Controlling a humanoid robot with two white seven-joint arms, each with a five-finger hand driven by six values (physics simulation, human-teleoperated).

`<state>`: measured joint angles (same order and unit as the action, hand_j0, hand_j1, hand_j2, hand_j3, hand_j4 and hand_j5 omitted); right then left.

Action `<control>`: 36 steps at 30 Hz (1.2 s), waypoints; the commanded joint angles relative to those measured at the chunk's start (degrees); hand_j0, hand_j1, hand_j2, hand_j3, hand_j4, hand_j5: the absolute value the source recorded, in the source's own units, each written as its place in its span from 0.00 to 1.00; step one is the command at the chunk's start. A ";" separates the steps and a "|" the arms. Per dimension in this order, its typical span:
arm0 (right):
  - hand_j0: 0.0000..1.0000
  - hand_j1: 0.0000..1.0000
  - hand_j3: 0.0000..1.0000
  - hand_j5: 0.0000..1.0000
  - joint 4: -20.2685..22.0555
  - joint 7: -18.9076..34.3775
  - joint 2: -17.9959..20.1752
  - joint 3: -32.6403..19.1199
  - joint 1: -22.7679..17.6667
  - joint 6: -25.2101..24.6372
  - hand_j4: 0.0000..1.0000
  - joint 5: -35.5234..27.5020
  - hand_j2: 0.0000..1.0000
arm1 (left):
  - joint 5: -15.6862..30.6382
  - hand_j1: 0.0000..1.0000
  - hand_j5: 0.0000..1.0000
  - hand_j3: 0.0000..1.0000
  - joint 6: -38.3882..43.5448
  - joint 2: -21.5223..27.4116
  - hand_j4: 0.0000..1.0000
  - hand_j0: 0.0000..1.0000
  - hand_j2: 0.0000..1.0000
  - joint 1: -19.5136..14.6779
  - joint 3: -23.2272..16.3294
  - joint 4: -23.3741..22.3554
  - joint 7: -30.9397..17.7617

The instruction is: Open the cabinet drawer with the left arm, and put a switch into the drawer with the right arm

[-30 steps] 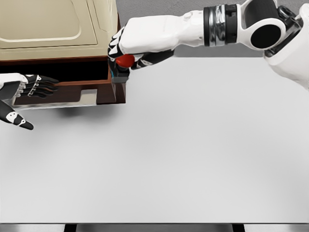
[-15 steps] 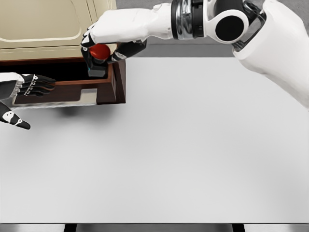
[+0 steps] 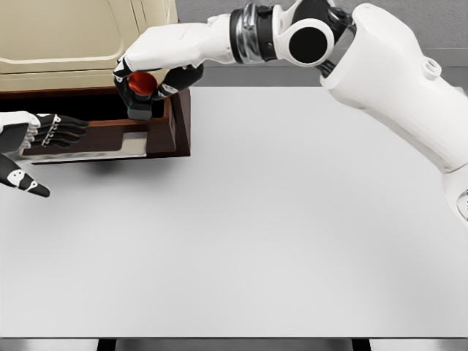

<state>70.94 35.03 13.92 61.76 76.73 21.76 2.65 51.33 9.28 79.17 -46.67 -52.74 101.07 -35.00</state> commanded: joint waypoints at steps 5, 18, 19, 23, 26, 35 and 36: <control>0.46 0.46 0.46 0.46 -3.70 -0.03 -2.58 0.38 0.44 -0.14 0.46 1.92 0.46 | 0.71 1.00 1.00 1.00 -0.05 0.46 1.00 1.00 1.00 0.09 0.09 0.00 0.00; 0.45 0.45 0.45 0.45 -5.63 -0.03 -4.34 0.38 1.14 -0.32 0.45 3.94 0.45 | 0.71 1.00 1.00 1.00 -0.05 -0.16 1.00 1.00 1.00 -0.09 0.27 0.00 0.00; 0.45 0.45 0.45 0.45 -6.16 -0.03 -4.78 0.38 1.23 -0.32 0.45 4.55 0.45 | 0.71 1.00 1.00 1.00 -0.05 -0.16 1.00 1.00 1.00 -0.09 0.27 0.00 0.00; 0.45 0.45 0.45 0.45 -6.69 -0.03 -5.57 0.29 1.58 -0.32 0.45 5.96 0.45 | 0.79 1.00 1.00 1.00 -0.05 -0.24 1.00 1.00 1.00 -0.09 0.71 0.00 0.00; 0.45 0.45 0.45 0.45 -7.48 -0.03 -6.36 0.29 1.58 -0.23 0.45 6.40 0.45 | 0.97 1.00 1.00 1.00 -0.05 -0.24 1.00 1.00 1.00 -0.18 1.06 0.00 0.00; 0.98 0.98 0.98 0.98 -11.26 -0.03 -7.33 0.38 1.58 -0.93 0.98 6.58 0.98 | 2.38 1.00 1.00 1.00 -0.14 -0.24 1.00 1.00 1.00 -0.35 1.67 0.00 0.00; 1.00 1.00 1.00 1.00 -11.35 -0.03 -7.41 0.38 1.58 -1.63 1.00 6.58 1.00 | 2.38 1.00 1.00 1.00 -0.05 -0.33 1.00 1.00 1.00 -0.35 1.67 0.00 0.00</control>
<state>61.23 35.77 6.80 62.16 78.31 20.85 7.31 53.17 9.18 78.84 -47.02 -51.20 101.07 -35.00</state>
